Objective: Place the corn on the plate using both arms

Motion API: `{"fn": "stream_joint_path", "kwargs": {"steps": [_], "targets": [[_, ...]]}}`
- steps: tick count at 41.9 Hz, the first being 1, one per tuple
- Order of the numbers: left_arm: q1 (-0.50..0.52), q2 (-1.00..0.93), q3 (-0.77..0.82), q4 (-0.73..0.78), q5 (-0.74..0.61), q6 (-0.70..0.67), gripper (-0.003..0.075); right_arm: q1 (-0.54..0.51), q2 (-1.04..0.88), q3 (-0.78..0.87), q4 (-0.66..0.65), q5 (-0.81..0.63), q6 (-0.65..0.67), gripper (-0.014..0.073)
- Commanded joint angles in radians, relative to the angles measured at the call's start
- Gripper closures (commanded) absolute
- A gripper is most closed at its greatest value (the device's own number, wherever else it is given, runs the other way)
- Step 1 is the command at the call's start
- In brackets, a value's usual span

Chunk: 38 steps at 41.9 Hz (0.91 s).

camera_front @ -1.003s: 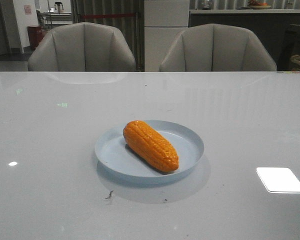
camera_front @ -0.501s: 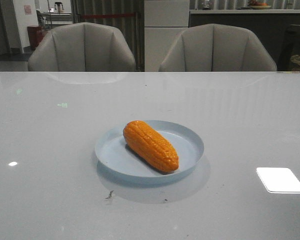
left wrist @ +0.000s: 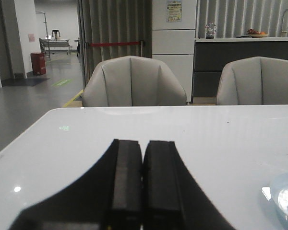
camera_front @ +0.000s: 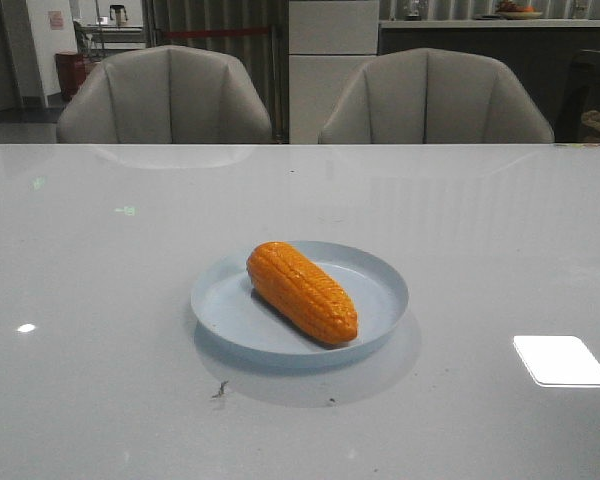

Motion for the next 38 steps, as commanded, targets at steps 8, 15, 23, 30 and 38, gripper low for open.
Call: {"fn": "stream_joint_path", "kwargs": {"steps": [8, 15, 23, 30, 38], "targets": [[-0.01, -0.02, 0.038, -0.021, -0.084, -0.013, 0.0627, -0.008, -0.002, -0.026, 0.0, -0.062, -0.002, 0.0067], [-0.01, -0.02, 0.038, -0.023, -0.084, -0.013, 0.0627, -0.008, -0.002, -0.026, 0.0, -0.062, -0.002, 0.0067], [-0.01, -0.02, 0.038, -0.023, -0.084, -0.013, 0.0627, -0.008, -0.002, -0.026, 0.0, -0.062, -0.002, 0.0067], [-0.01, -0.02, 0.038, -0.023, -0.084, -0.013, 0.0627, -0.008, -0.002, -0.026, 0.0, -0.062, -0.002, 0.0067], [-0.01, -0.02, 0.038, -0.023, -0.084, -0.013, 0.0627, -0.008, -0.002, -0.026, 0.0, -0.062, -0.002, 0.0067]]}}
